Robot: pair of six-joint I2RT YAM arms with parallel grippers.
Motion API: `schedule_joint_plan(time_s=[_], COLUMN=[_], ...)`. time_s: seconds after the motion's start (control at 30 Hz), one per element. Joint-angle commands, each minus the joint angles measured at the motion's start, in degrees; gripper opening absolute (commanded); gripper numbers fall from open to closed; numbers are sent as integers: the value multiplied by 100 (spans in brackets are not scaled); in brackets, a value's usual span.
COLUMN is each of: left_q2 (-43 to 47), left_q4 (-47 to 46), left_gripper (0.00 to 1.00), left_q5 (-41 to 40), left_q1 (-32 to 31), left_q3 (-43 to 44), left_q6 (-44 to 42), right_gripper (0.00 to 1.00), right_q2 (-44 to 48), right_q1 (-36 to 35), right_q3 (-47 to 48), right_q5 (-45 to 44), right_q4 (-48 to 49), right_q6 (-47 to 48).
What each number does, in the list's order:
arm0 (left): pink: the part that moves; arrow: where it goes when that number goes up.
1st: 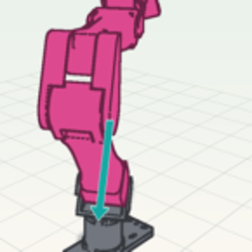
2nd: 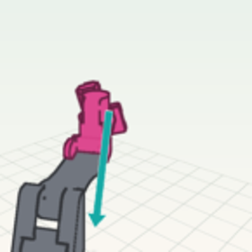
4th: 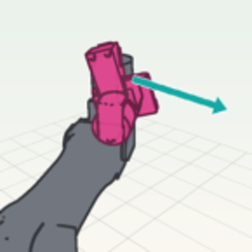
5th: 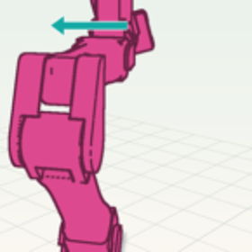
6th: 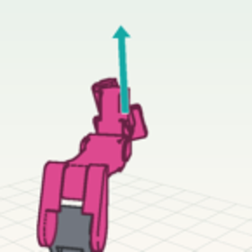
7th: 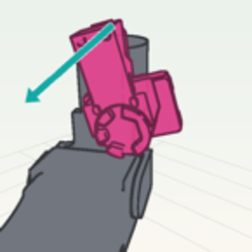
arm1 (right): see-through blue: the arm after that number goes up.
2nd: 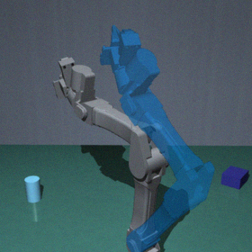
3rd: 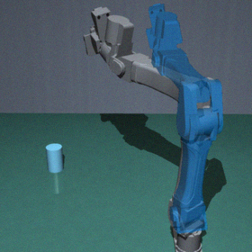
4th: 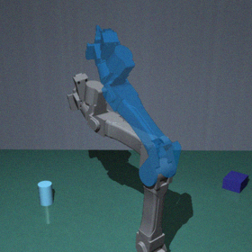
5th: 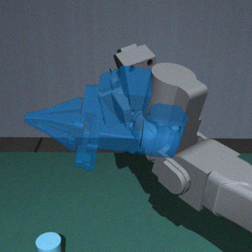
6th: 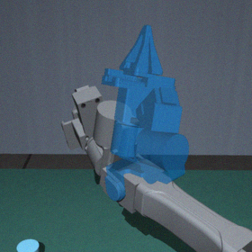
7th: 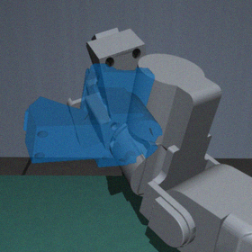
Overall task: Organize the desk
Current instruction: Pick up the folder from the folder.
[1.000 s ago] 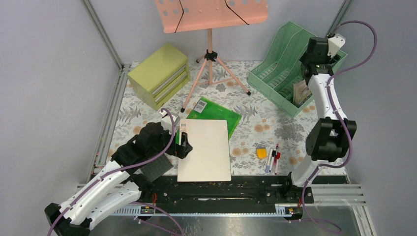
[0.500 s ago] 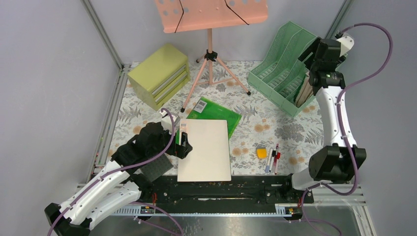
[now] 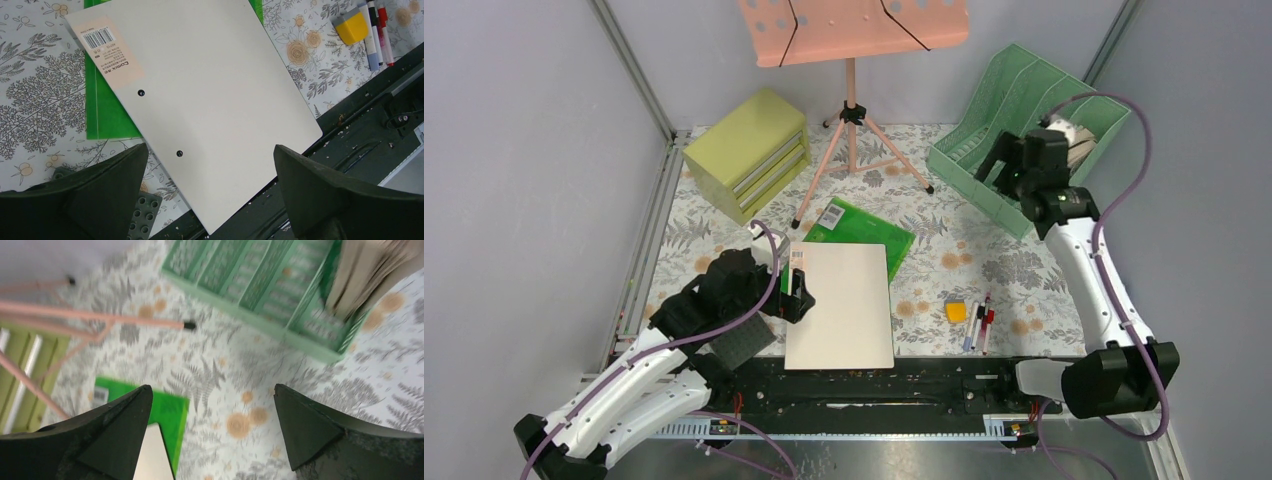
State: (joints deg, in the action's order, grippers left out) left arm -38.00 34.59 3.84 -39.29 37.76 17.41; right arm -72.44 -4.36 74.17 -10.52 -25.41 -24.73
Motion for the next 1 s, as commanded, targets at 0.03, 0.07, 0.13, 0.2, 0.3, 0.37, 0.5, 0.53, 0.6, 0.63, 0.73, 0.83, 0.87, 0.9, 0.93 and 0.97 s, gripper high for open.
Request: schedule_joint_plan(time_s=[0.03, 0.07, 0.13, 0.2, 0.3, 0.37, 0.5, 0.53, 0.6, 0.63, 0.73, 0.83, 0.87, 0.9, 0.93, 0.97], left_q2=[-33, -53, -92, -169, -365, -542, -988, -1087, -1238, -1305, -1462, -1540, -1560, -1566, -1575, -1575], left_q4=[-175, -162, -119, -60, 27, 100, 214, 248, 305, 327, 370, 335, 306, 266, 233, 203], left_gripper=[99, 99, 99, 99, 99, 99, 99, 99, 99, 99, 99, 99, 99, 99, 99, 99], left_q5=[-120, -195, -351, -584, -853, -966, -1205, -1292, -1457, -1500, -1466, -1483, -1460, -1390, -1271, -1183], left_q1=[26, 22, 21, 24, 26, 26, 24, 25, 21, 24, 26, 36, 51, 77, 105, 143], left_q3=[160, 157, 164, 183, 242, 287, 407, 434, 487, 510, 547, 471, 401, 335, 260, 201], left_q6=[-50, -34, 13, 70, 174, 243, 361, 402, 481, 501, 561, 800, 917, 1023, 1177, 1281], right_gripper=[99, 99, 100, 100, 100, 99, 100, 100, 100, 99, 99, 99, 99, 99, 100, 99], right_q2=[132, 179, 266, 336, 415, 476, 587, 640, 811, 899, 1201, 1372, 1367, 1317, 1230, 1134], right_q1=[-423, -461, -501, -528, -539, -588, -644, -655, -692, -719, -886, -1182, -1303, -1415, -1550, -1677], right_q3=[-425, -565, -881, -1163, -1625, -1928, -2296, -2403, -2644, -2758, -3241, -3726, -3842, -3931, -3996, -4017], right_q5=[555, 699, 940, 1029, 1322, 1562, 1799, 1879, 2054, 2093, 2320, 2496, 2503, 2520, 2539, 2559], right_q4=[-560, -607, -625, -664, -663, -556, -619, -625, -546, -508, -134, 401, 540, 670, 782, 875], right_q6=[28, -32, -118, -186, -325, -417, -471, -525, -598, -665, -940, -1300, -1405, -1501, -1558, -1593])
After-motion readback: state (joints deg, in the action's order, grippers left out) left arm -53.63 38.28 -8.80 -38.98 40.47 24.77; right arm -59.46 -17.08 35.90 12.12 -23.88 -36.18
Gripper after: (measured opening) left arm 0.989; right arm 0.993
